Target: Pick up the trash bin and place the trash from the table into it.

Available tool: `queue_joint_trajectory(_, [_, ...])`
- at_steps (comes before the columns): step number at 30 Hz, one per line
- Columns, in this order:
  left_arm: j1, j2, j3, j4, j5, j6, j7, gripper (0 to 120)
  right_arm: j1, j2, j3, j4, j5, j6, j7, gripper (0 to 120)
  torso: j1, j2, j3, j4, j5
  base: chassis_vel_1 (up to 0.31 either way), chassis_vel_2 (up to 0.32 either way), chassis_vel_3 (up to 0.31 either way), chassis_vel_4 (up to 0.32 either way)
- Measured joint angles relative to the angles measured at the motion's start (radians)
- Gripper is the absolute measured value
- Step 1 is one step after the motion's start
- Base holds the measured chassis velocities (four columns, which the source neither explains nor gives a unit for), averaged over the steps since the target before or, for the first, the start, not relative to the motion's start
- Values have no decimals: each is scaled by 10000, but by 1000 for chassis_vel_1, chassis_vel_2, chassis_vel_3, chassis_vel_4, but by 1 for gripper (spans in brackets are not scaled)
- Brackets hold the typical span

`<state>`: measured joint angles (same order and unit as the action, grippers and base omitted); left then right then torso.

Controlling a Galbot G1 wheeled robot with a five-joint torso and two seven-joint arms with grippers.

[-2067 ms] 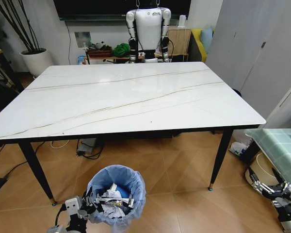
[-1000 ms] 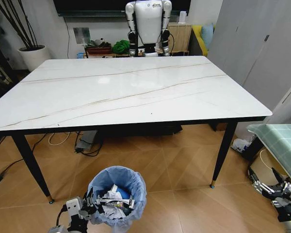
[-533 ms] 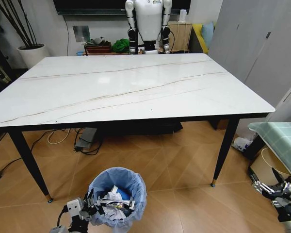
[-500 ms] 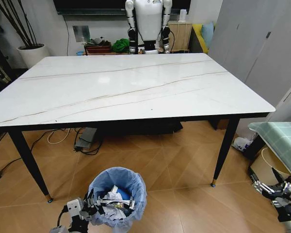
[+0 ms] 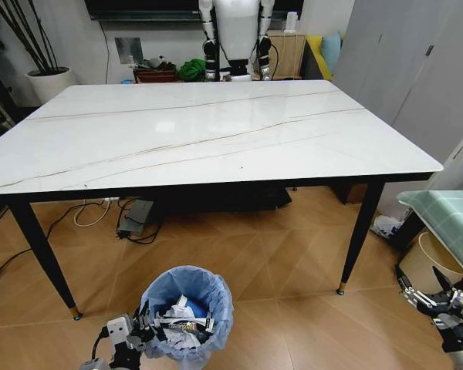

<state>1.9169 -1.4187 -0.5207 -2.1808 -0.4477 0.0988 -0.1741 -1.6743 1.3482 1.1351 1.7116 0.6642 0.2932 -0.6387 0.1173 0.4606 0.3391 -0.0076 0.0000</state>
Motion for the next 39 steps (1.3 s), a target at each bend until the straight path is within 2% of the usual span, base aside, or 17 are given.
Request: queue_joint_trajectory(39, [-946, -139, 216, 1267, -828, -501, 723, 0, 0, 0, 0, 0, 0, -1, 0, 100, -557, -1573, -1016, 0, 0, 0, 0, 0, 0])
